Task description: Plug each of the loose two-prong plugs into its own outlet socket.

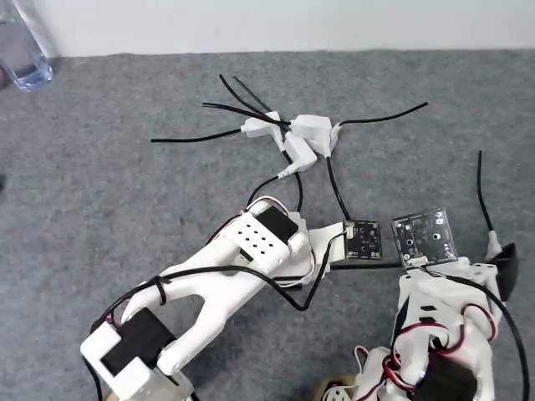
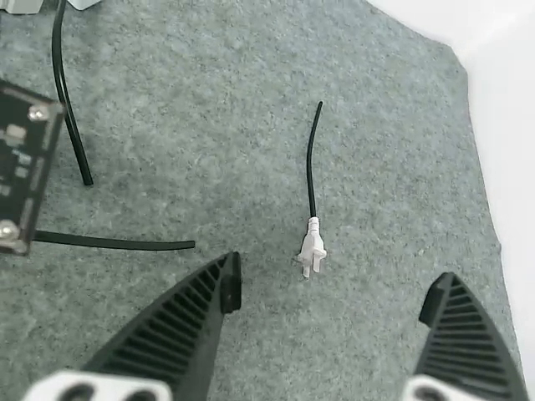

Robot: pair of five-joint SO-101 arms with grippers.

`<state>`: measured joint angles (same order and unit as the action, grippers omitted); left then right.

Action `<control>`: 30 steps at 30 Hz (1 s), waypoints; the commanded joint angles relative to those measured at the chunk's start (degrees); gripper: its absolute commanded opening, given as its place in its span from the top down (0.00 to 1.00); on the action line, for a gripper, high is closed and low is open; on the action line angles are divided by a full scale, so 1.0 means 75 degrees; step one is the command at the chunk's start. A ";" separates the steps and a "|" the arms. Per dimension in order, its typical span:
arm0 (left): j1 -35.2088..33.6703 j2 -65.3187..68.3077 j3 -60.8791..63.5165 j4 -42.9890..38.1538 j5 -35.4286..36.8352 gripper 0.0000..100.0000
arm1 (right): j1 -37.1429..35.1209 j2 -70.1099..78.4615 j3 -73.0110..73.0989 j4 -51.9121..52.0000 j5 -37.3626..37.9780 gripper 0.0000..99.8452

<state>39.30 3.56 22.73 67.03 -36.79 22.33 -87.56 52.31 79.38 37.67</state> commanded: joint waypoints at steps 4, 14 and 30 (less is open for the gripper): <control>0.0047 -0.0316 -0.0240 0.0316 0.0047 0.82 | -0.0041 -0.0029 -0.0082 -0.0111 0.0059 0.66; 0.0012 -0.0352 0.0686 -0.0680 0.0047 0.71 | -0.0041 -0.0029 -0.0082 -0.0123 0.0070 0.66; -0.0762 -0.0750 -0.0358 0.0129 -0.0328 0.69 | 0.0358 -0.0029 -0.0199 -0.0627 0.0012 0.66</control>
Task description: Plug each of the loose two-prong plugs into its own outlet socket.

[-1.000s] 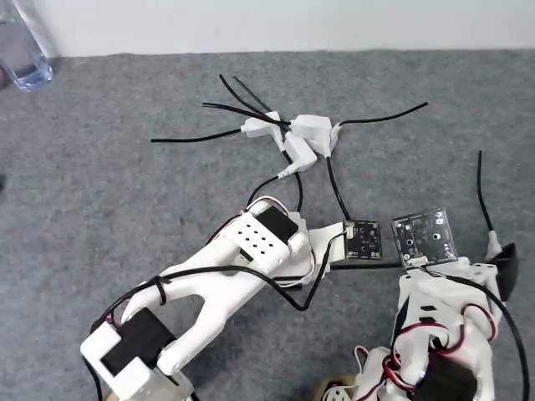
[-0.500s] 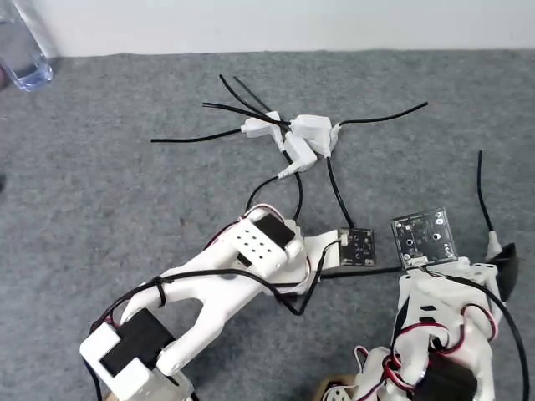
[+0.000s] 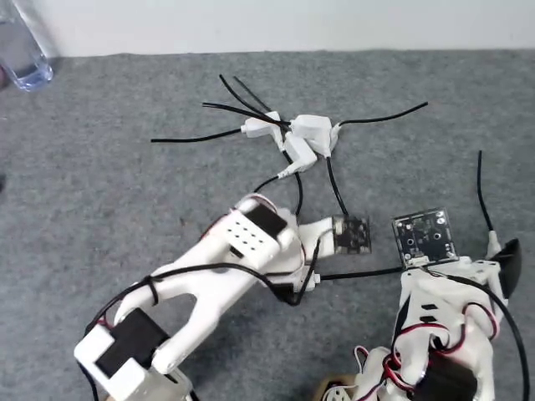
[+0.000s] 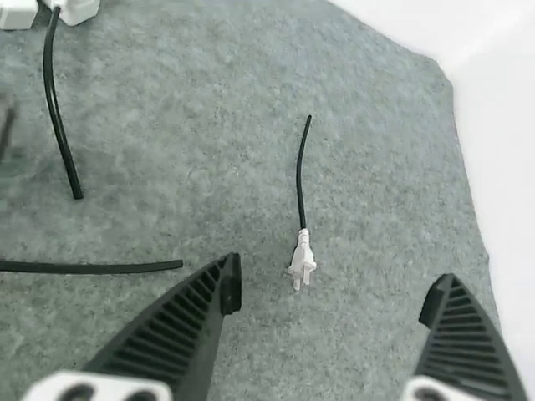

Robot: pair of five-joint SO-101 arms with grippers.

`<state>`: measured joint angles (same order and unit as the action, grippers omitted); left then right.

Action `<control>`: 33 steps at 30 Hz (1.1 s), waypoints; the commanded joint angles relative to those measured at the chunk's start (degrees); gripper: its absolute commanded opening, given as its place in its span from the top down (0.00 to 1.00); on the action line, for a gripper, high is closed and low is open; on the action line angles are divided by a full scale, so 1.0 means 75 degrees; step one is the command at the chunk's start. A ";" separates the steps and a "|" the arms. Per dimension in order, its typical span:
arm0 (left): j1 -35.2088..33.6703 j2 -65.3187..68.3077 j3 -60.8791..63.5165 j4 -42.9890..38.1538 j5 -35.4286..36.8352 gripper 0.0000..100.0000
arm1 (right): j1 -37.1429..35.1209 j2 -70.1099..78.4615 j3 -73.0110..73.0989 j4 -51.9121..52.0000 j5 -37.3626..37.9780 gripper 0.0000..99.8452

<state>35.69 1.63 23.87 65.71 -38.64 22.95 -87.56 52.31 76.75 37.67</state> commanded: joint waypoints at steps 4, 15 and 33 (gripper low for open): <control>-0.0762 -0.0903 -0.0990 0.0762 -0.0094 0.69 | 0.0580 0.0006 -0.0821 -0.0358 0.0012 0.66; -0.2673 -0.3106 -0.1412 0.1536 0.0457 0.70 | 0.1178 0.0662 -0.1758 -0.1073 0.0059 0.66; -0.5744 -0.6119 0.3663 -0.1793 0.6353 0.70 | 0.1729 0.7168 -0.4208 -0.1143 0.0316 0.66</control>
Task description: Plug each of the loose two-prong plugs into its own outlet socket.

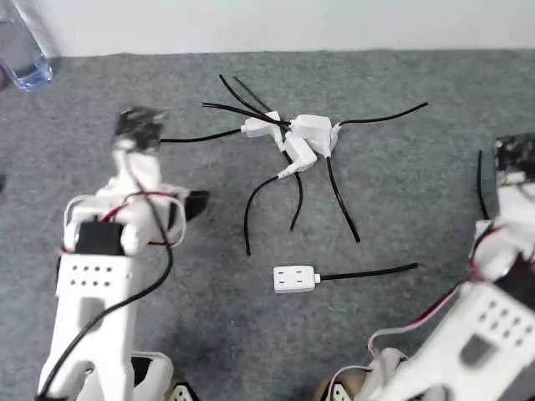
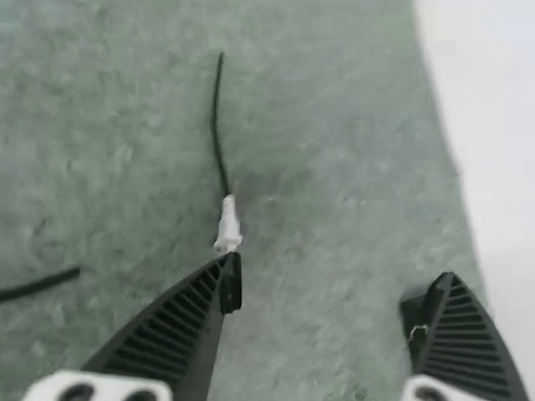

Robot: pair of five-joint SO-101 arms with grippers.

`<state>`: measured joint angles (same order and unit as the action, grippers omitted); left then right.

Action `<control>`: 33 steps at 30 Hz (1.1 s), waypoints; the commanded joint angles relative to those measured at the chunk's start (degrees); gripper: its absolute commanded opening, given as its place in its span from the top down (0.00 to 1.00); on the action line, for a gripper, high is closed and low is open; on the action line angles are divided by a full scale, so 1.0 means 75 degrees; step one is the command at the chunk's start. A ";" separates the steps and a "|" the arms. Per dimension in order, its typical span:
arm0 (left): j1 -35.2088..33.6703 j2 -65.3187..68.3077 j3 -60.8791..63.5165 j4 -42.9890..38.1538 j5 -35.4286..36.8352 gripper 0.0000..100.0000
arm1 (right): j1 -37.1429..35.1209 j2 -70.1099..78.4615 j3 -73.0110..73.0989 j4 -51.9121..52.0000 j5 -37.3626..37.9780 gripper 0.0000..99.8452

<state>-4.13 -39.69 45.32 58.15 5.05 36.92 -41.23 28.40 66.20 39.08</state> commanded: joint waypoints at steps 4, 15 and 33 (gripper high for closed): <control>-0.0891 -0.1524 0.2116 -0.1676 0.0680 0.70 | -0.0393 0.2655 -0.1981 0.0627 0.0399 0.66; -0.0903 -0.3552 0.4366 -0.2766 0.0656 0.70 | -0.0393 0.6992 -0.4032 0.0955 0.0340 0.66; -0.0903 -0.3845 0.4566 -0.2813 0.0352 0.70 | 0.0416 0.8363 -0.4138 0.0064 0.0410 0.66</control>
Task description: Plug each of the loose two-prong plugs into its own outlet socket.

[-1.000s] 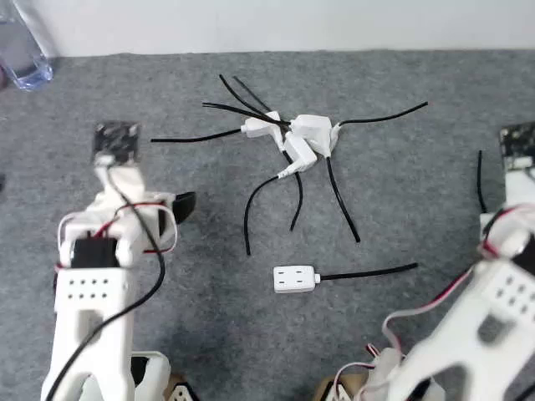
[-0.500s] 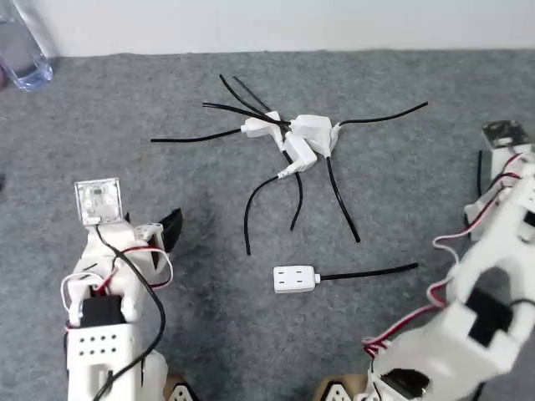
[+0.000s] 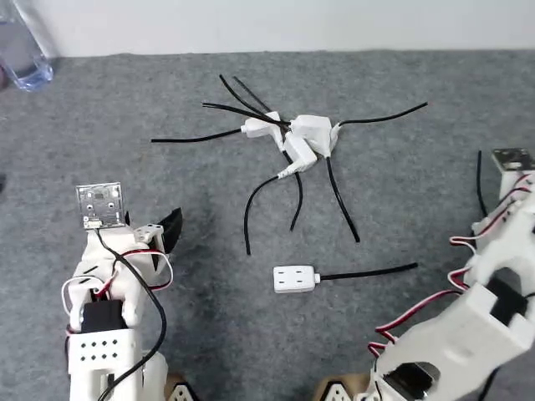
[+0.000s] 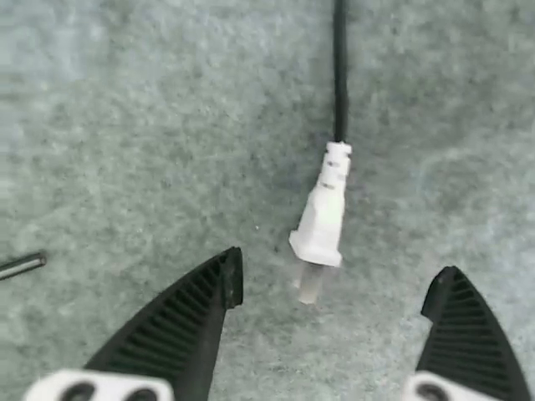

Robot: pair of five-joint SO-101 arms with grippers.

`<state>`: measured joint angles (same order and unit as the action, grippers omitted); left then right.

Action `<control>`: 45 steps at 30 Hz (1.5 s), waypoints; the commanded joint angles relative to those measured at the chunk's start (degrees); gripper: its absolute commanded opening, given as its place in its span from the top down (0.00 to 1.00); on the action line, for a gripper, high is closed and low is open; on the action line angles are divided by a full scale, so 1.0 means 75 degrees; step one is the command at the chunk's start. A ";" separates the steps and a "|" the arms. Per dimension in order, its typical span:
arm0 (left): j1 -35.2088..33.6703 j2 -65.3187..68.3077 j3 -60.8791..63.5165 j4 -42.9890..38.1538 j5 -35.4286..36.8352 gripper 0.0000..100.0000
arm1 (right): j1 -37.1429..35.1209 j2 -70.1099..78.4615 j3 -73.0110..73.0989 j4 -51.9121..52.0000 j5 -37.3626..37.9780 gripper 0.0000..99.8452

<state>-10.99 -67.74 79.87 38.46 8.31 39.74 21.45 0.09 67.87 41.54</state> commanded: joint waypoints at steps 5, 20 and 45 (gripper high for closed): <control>0.0012 -0.0105 -0.0029 -0.0188 -0.0082 0.70 | 0.0029 0.0545 -0.0387 -0.0838 0.0070 0.83; 0.0621 -0.0152 0.0170 -0.0188 -0.0129 0.70 | 0.0018 0.1096 -0.1465 -0.0346 0.0281 0.99; 0.0821 -0.0152 0.0264 -0.0199 -0.0527 0.70 | -0.3768 0.0252 -0.1442 0.1705 -0.0457 0.99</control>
<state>-5.10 -68.09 82.15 38.29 4.79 12.92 26.73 -8.53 80.44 37.76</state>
